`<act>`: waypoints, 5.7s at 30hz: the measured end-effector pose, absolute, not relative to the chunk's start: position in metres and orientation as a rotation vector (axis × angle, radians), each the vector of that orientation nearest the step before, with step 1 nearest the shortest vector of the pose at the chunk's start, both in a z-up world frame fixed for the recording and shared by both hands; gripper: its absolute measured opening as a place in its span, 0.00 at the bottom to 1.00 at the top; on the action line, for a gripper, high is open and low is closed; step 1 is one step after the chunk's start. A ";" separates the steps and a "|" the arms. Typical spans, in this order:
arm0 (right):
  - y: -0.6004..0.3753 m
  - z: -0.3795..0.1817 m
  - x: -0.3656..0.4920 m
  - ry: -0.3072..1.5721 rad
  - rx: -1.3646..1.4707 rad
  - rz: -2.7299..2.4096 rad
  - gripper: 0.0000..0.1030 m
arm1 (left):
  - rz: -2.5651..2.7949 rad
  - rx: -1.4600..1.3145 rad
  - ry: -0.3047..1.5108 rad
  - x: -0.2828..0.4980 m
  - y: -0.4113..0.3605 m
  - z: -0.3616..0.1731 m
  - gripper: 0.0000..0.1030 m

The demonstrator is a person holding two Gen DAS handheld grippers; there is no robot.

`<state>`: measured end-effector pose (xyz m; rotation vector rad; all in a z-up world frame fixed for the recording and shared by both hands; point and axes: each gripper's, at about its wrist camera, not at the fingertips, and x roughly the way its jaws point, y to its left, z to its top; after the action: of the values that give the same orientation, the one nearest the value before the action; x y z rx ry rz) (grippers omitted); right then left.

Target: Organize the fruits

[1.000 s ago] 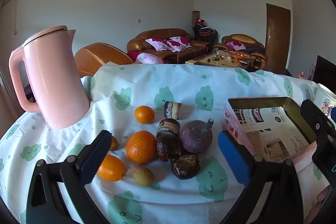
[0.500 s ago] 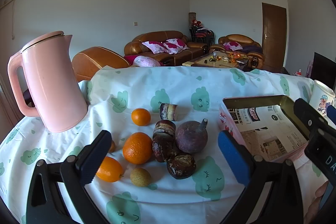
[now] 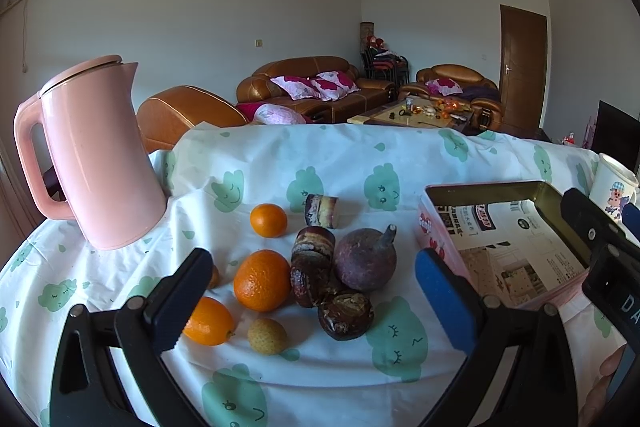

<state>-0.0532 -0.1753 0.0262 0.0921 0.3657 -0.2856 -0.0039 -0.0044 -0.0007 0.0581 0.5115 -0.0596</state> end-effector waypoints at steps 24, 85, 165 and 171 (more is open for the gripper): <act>-0.175 0.026 -0.053 0.367 0.095 -0.285 0.99 | -0.060 0.058 0.515 -0.003 -0.004 0.000 1.00; -0.059 -0.007 -0.024 0.663 -0.102 0.304 0.59 | 0.049 -0.081 0.671 -0.075 0.140 -0.012 1.00; -0.254 0.023 -0.018 0.544 0.012 -0.067 0.39 | -0.335 0.117 0.570 0.017 -0.117 0.026 0.40; -0.262 0.013 -0.007 0.610 0.049 -0.026 0.39 | -0.343 0.133 0.634 0.027 -0.137 0.009 0.40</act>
<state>-0.0072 -0.2615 0.0130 0.0487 0.6096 -0.0261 0.0272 -0.1372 0.0093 0.1330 0.6341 -0.3430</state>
